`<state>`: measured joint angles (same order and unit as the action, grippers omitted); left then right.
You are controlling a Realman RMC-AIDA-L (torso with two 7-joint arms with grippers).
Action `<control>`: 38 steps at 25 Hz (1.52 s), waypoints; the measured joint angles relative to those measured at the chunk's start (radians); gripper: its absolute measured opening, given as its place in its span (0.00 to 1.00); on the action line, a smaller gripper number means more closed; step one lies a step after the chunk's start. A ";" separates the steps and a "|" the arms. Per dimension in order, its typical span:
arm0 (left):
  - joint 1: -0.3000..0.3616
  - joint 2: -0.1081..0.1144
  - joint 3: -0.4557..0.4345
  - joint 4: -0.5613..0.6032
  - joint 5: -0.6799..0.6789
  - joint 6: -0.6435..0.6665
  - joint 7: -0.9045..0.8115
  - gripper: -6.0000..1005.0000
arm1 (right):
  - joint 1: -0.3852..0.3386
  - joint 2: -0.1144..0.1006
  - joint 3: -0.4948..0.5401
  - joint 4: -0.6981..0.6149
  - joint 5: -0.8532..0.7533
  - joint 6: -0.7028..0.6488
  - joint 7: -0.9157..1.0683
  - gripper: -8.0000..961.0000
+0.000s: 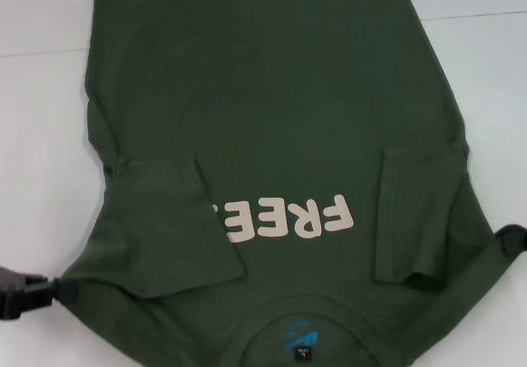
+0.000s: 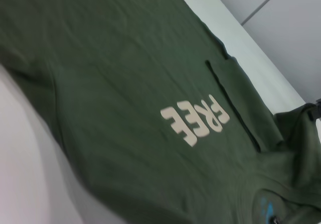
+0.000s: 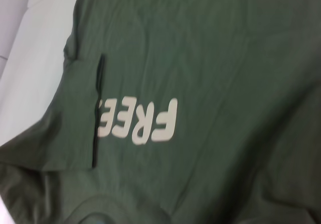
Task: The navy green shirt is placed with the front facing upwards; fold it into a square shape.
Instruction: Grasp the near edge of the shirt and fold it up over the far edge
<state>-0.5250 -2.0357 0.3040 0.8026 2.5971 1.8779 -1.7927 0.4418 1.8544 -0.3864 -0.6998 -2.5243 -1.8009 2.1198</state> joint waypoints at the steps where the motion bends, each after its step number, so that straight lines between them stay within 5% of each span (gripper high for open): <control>1: -0.007 0.002 0.000 -0.003 0.000 -0.005 -0.003 0.02 | 0.003 0.000 0.001 0.000 0.000 0.003 0.002 0.06; 38: -0.316 0.089 -0.001 -0.126 -0.112 -0.371 -0.166 0.02 | 0.198 0.007 0.047 0.015 0.088 0.380 0.121 0.06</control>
<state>-0.8409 -1.9464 0.3034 0.6768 2.4848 1.5071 -1.9591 0.6396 1.8617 -0.3389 -0.6847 -2.4362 -1.4208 2.2410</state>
